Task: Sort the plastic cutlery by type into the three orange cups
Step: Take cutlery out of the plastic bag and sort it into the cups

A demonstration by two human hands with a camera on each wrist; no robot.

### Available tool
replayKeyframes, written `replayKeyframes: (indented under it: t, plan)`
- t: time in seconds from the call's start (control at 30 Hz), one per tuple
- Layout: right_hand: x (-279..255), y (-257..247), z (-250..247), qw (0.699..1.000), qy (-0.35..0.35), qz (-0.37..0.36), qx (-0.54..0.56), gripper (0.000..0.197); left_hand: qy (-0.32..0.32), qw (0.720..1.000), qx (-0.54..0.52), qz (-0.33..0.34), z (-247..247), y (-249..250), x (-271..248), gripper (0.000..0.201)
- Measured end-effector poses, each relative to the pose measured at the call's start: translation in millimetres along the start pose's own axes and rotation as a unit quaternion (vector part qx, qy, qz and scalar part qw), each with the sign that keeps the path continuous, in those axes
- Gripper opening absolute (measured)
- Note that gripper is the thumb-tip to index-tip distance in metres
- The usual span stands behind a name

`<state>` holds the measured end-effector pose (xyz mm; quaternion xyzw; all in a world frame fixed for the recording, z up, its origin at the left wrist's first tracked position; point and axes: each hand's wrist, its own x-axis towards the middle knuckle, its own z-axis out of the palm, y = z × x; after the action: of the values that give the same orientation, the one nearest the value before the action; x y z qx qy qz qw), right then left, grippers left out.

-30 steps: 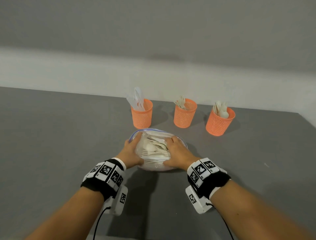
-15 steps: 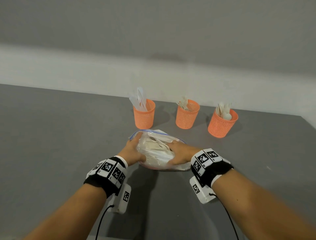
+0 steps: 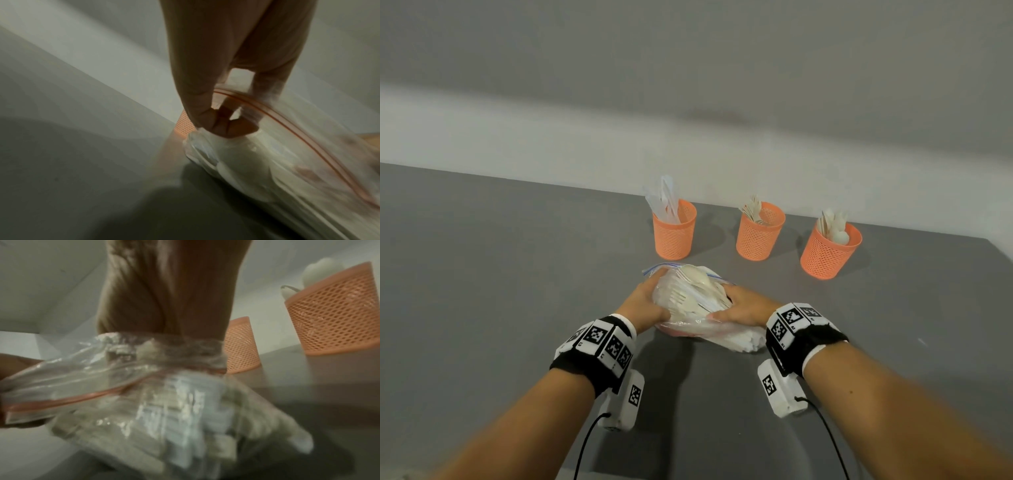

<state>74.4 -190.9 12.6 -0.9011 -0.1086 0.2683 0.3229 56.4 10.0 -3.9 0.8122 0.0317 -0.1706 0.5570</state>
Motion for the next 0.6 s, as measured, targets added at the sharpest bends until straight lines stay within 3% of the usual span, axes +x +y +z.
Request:
replayKeyframes:
  t: [0.17,0.37,0.47,0.57,0.6]
  plan:
    - [1,3,2,0.994,0.022,0.060,0.084,0.047,0.009,1.000,-0.017,-0.005,0,-1,-1,0.088]
    - [-9,5,2,0.981,0.056,0.040,0.180,0.027,0.026,0.998,-0.050,-0.036,-5,-4,3,0.075]
    - [-10,10,-2,0.966,0.106,0.021,0.237,0.036,0.034,0.997,-0.058,-0.032,-7,-7,4,0.074]
    - [-11,9,-7,0.946,0.130,0.011,0.296,0.064,0.045,0.998,-0.052,-0.016,-6,-5,5,0.075]
    - [-11,8,-10,0.941,0.141,0.004,0.309,0.064,0.044,0.998,-0.038,-0.008,-6,-3,5,0.075]
